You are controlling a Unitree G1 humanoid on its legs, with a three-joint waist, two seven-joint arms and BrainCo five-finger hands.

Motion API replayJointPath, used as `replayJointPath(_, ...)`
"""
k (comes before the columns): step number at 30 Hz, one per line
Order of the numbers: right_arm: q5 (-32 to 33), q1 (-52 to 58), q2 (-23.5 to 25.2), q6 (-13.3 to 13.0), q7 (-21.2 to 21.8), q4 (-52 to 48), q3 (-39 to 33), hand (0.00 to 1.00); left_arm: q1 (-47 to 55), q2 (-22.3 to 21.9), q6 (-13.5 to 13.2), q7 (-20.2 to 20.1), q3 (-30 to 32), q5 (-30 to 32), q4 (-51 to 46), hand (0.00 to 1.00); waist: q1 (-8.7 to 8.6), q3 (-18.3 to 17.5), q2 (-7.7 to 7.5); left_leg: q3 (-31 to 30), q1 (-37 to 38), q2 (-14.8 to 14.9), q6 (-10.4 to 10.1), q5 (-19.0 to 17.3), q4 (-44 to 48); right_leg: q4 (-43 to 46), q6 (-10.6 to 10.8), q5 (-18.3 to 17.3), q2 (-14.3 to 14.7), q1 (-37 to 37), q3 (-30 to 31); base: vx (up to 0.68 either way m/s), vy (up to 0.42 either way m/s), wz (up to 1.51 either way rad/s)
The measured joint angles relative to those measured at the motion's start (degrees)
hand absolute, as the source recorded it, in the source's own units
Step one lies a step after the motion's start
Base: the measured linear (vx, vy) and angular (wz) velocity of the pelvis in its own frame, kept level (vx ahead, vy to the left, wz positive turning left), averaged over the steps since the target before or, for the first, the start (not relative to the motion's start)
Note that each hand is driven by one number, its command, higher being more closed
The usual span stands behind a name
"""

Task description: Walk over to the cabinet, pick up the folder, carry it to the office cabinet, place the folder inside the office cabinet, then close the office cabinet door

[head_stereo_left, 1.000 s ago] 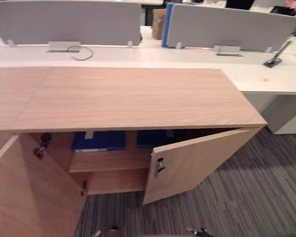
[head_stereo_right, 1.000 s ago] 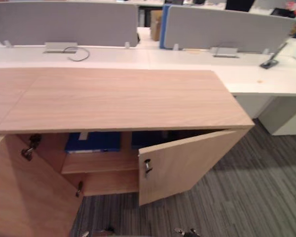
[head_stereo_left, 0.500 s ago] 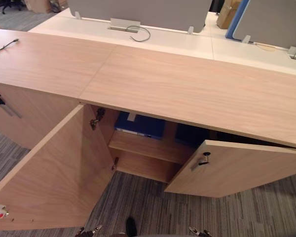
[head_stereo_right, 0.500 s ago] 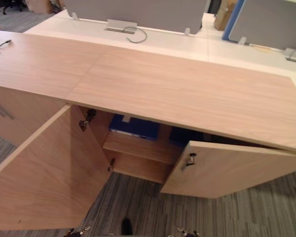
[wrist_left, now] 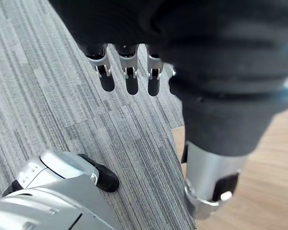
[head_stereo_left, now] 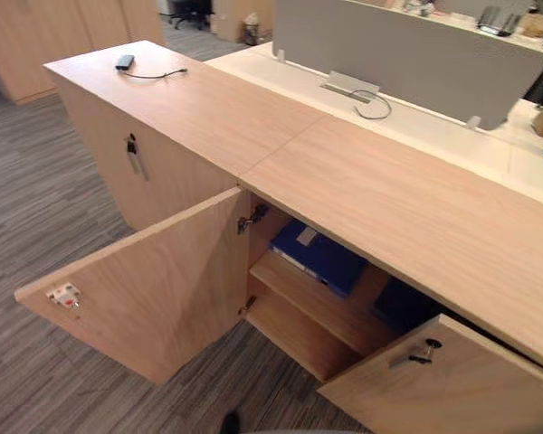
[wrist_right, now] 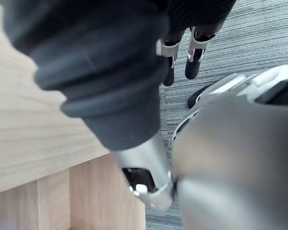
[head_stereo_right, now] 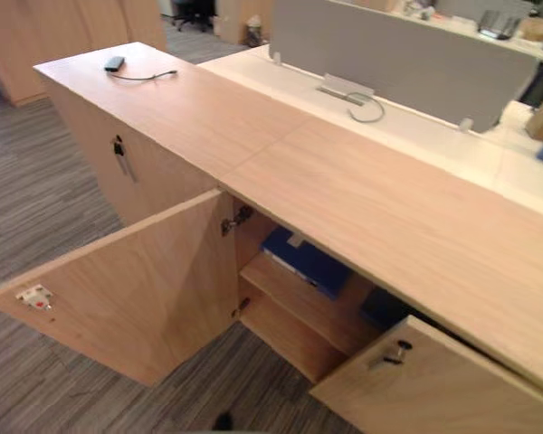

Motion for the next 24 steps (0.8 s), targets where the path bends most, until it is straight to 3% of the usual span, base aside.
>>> replayJointPath(5, 0.2, -1.9, -0.5, -0.7, -0.4, -0.1, 3.0, 0.0, -1.9, -0.3, -0.2, 0.4, 0.2, -1.1, -0.2, 0.0, 0.04, 2.8, 0.78, -4.7, -2.7, 4.7, -4.0, -2.1, 5.8, -2.2, -0.1, 0.1, 5.9, 3.8, -4.2, -0.03, -0.278, 0.45)
replayJointPath(7, 0.3, -2.4, -0.7, -1.1, -0.9, -0.1, 3.8, 0.0, -2.3, -0.7, -0.3, 0.6, 0.6, -1.7, -1.4, 0.0, 0.09, 4.5, 0.89, -3.5, -5.8, 5.1, -4.0, -3.2, 10.9, -2.2, -0.4, 0.0, 7.0, 4.6, -6.8, -0.14, -0.155, 0.71)
replayJointPath(9, 0.6, -2.7, -0.9, -1.6, -1.7, -0.7, 3.2, 0.0, -3.1, -1.8, -0.5, 0.7, 1.7, -2.9, -2.5, 0.0, 0.53, 6.9, 1.5, 10.0, -12.3, 7.5, -1.7, -10.6, 26.7, -2.6, -3.2, -1.2, 7.5, 5.1, -11.0, -0.16, -0.061, 0.51)
replayJointPath(11, 0.9, -2.4, -0.8, -1.4, -2.3, -2.1, 1.2, 0.0, -3.1, -2.5, -0.3, 0.7, 1.8, -3.0, -2.6, 0.0, 0.69, 7.4, 2.57, 19.6, -14.7, 11.0, -1.0, -15.6, 38.2, -2.1, -3.4, -1.5, 7.6, 5.2, -12.7, -0.07, 0.064, 0.32)
replayJointPath(13, 1.5, -1.8, -0.9, -1.3, -2.4, -2.6, -0.7, 0.0, -3.0, -2.9, -0.2, 0.6, 1.3, -2.9, -2.8, 0.0, 0.66, 7.1, 4.62, 23.1, -13.4, 11.6, -0.6, -19.0, 36.2, -1.2, -2.6, -2.2, 7.9, 4.3, -13.4, 0.0, 0.166, 0.37)
replayJointPath(15, 1.6, -2.0, 0.5, -0.8, -2.5, -2.2, -2.7, 0.0, -3.4, -1.6, -0.1, 0.4, 1.3, -2.5, -2.6, 0.0, 0.47, 6.7, 2.02, 23.1, -11.4, 6.9, 1.5, -15.3, 27.9, -1.5, -2.6, -2.4, 5.6, 2.7, -12.6, -0.01, 0.156, 0.5)
replayJointPath(16, 1.6, -1.4, 1.8, -0.4, -2.4, -2.2, -5.0, 0.0, -3.4, -1.1, 0.2, 0.3, 1.4, -1.7, -2.6, 0.0, 0.25, 6.0, 0.97, 22.5, -8.6, 3.0, 2.3, -10.8, 19.1, -3.1, -4.0, -1.2, 4.3, 2.2, -11.7, 0.0, 0.137, 0.52)
replayJointPath(20, 1.8, -1.4, 1.8, -0.4, -2.4, -2.3, -5.1, 0.0, -2.9, -1.3, 0.8, 0.2, 1.7, -0.9, -2.3, 0.0, 0.39, 5.2, 1.54, 22.5, -3.4, 0.0, 3.1, -5.3, 7.3, -5.0, -3.9, 1.0, 3.4, 2.4, -10.4, 0.03, 0.091, 0.1)
replayJointPath(24, 1.7, -1.5, 1.5, -0.4, -2.4, -2.3, -3.9, 0.0, -3.7, -1.3, 0.9, 0.0, 1.6, -0.8, -2.3, 0.0, 0.17, 4.9, 1.7, 21.7, 0.1, -0.7, 3.3, -1.9, 1.1, -5.7, -4.1, 1.2, 3.8, 3.3, -10.6, 0.05, 0.014, 0.02)
